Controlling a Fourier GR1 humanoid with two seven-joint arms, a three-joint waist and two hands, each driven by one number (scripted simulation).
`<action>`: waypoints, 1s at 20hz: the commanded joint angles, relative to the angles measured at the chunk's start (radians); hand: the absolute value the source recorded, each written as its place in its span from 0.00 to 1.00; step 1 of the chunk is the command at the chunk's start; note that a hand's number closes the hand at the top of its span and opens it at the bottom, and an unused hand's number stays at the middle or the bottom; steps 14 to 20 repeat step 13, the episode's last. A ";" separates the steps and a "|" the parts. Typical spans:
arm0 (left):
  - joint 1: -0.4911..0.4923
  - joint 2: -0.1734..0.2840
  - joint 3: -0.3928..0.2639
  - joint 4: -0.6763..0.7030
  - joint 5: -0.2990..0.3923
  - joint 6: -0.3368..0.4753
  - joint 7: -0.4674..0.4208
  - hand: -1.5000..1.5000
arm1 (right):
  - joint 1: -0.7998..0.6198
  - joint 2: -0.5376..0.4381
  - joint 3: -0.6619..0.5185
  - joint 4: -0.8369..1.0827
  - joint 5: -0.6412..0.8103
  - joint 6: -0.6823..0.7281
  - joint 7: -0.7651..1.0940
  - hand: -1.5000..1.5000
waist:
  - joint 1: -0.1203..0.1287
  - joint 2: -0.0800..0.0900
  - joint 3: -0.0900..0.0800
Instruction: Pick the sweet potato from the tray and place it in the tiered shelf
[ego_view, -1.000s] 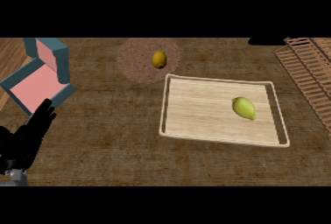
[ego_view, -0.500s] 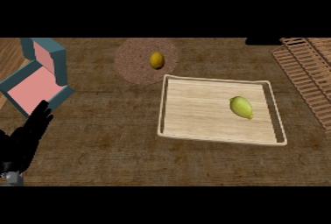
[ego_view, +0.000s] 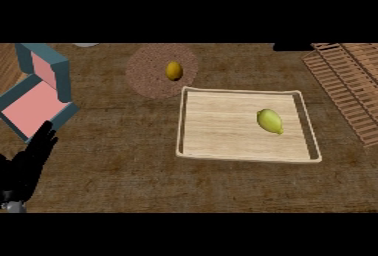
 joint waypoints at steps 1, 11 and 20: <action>-0.029 0.048 0.041 0.000 0.046 -0.043 0.041 0.50 | 0.031 0.005 0.026 -0.263 0.034 0.160 0.147 0.00 | -0.019 -0.008 -0.001; 0.063 -0.003 0.030 -0.024 0.004 0.017 -0.002 0.50 | 0.099 0.002 -0.038 -0.767 0.000 0.656 0.248 0.00 | -0.076 -0.041 -0.003; 0.040 0.020 0.045 -0.015 0.021 0.003 0.030 0.50 | 0.111 0.008 -0.046 -0.873 -0.002 0.741 0.259 0.00 | -0.074 -0.032 -0.002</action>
